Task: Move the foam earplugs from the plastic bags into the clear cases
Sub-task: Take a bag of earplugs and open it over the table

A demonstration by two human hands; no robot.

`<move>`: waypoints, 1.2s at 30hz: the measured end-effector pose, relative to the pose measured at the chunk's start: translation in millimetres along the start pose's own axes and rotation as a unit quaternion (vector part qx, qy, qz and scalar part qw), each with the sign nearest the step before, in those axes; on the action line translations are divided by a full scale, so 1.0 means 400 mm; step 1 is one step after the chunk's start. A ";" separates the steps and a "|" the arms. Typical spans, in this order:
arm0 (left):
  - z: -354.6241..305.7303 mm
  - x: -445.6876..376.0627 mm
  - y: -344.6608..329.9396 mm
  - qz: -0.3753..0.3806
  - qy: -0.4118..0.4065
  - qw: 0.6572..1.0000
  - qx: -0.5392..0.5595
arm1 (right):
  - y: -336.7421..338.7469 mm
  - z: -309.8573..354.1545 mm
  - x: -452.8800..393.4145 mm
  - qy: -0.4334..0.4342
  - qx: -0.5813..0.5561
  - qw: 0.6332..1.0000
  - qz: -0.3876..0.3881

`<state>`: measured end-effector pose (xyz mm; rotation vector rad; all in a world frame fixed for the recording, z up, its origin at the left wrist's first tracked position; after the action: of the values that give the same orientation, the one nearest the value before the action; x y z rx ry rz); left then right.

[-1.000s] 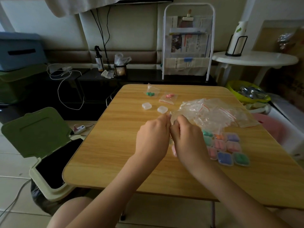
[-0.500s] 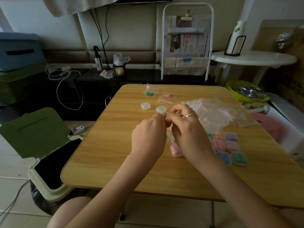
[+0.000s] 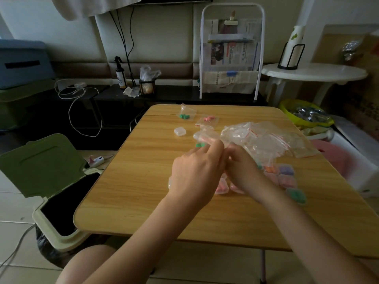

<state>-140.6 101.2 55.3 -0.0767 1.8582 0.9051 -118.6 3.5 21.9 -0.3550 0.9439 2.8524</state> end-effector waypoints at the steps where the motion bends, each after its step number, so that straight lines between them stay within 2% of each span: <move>1: 0.007 0.000 -0.003 0.006 0.028 0.999 0.023 | 0.011 0.002 -0.002 0.012 -0.009 0.999 -0.031; 3: 0.048 -0.005 -0.005 0.018 0.135 0.985 0.105 | 0.017 -0.016 -0.008 -0.010 -0.077 0.996 -0.044; 5: 0.115 -0.001 -0.005 0.000 0.248 0.952 0.179 | 0.021 -0.031 -0.011 -0.041 -0.160 0.985 -0.039; 7: 0.176 0.003 -0.003 -0.018 0.331 0.910 0.251 | 0.028 -0.029 -0.009 -0.045 -0.217 0.974 -0.039; 9: 0.202 0.010 -0.026 0.013 0.387 0.847 0.363 | 0.030 -0.025 -0.005 -0.054 -0.234 0.970 -0.042; 10: 0.200 0.016 -0.038 0.033 0.407 0.814 0.413 | 0.030 -0.027 -0.004 -0.058 -0.225 0.972 -0.042; 12: 0.192 0.025 -0.050 0.048 0.426 0.767 0.477 | 0.028 -0.029 -0.002 -0.054 -0.195 0.979 -0.034; 15: 0.193 0.030 -0.050 0.020 0.439 0.724 0.531 | 0.016 -0.015 -0.002 -0.028 -0.164 0.986 0.000; 18: 0.196 0.029 -0.052 -0.001 0.451 0.686 0.571 | -0.001 -0.022 -0.005 -0.042 -0.151 0.987 0.017; 26: 0.202 0.033 -0.057 -0.048 0.459 0.652 0.601 | 0.004 -0.037 -0.005 -0.056 -0.142 0.988 -0.009; 32: 0.199 0.034 -0.062 -0.054 0.467 0.651 0.596 | -0.004 -0.048 -0.009 -0.059 -0.143 0.988 -0.021; 34: 0.195 0.034 -0.061 -0.047 0.460 0.664 0.588 | -0.006 -0.059 -0.009 -0.065 -0.137 0.988 -0.025; 36: 0.192 0.033 -0.053 -0.048 0.442 0.705 0.553 | -0.011 -0.065 -0.010 -0.069 -0.136 0.988 -0.023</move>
<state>-79.0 137.6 18.2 0.1731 2.9650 -0.6097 -109.1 -8.8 0.0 -0.1961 0.5165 2.9194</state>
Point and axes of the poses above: each hand's wrist, its own x-axis away from the middle knuckle, its own y-axis out of the back of the hand, z = x × y, the point moved 7 cm from there along -x, towards the middle knuckle, and after that the axes turned 7 degrees about x, right-handed, at the moved point
